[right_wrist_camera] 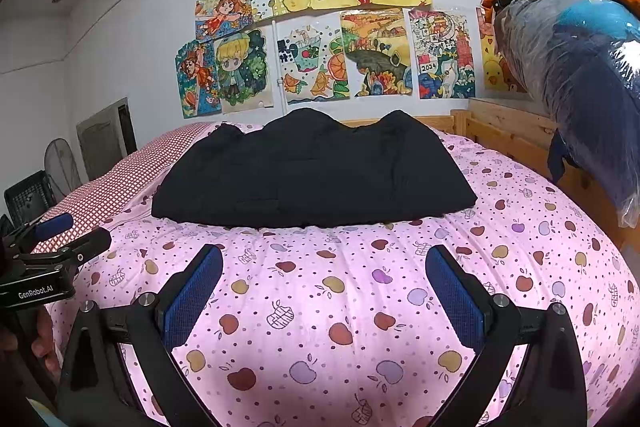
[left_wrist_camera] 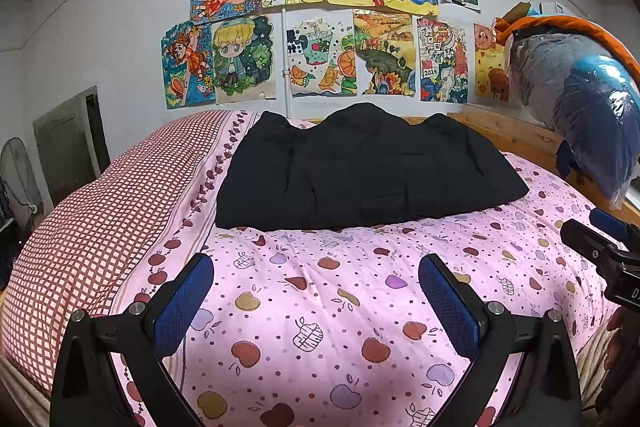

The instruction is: Fold large clothes

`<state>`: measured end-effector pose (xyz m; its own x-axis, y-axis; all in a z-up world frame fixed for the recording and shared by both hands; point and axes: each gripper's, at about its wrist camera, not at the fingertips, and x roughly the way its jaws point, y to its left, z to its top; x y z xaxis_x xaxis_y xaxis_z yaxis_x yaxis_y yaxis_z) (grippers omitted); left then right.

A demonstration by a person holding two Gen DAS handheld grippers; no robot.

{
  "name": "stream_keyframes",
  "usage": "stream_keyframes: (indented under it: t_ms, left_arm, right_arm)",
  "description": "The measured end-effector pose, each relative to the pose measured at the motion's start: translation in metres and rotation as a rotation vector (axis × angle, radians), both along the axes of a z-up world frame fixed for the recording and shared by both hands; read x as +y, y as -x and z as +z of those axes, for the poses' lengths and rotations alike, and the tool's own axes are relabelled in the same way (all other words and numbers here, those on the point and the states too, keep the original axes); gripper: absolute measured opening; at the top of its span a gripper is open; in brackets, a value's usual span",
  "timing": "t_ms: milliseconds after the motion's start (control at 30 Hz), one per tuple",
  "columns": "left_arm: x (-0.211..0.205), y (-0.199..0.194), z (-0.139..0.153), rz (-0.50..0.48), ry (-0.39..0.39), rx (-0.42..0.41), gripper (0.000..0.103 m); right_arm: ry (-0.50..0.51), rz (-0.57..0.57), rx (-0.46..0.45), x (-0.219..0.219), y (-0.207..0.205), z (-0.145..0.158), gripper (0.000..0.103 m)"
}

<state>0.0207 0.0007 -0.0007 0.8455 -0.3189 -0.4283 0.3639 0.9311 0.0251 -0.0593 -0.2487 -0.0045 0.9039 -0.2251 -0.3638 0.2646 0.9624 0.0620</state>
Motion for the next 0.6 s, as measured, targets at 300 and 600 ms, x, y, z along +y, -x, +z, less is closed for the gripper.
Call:
stream_keyframes:
  t_ms: [300,600]
  left_arm:
    - [-0.0001,0.0001,-0.0001,0.001,-0.001,-0.001,0.103]
    - [0.0031,-0.0041,-0.001,0.009,0.003,0.015,0.103]
  right_arm:
    - [-0.009,-0.003,-0.002,-0.0023,0.0009,-0.0015,0.1]
    - [-0.011,-0.003,-0.002,-0.0026,0.0012,-0.002,0.1]
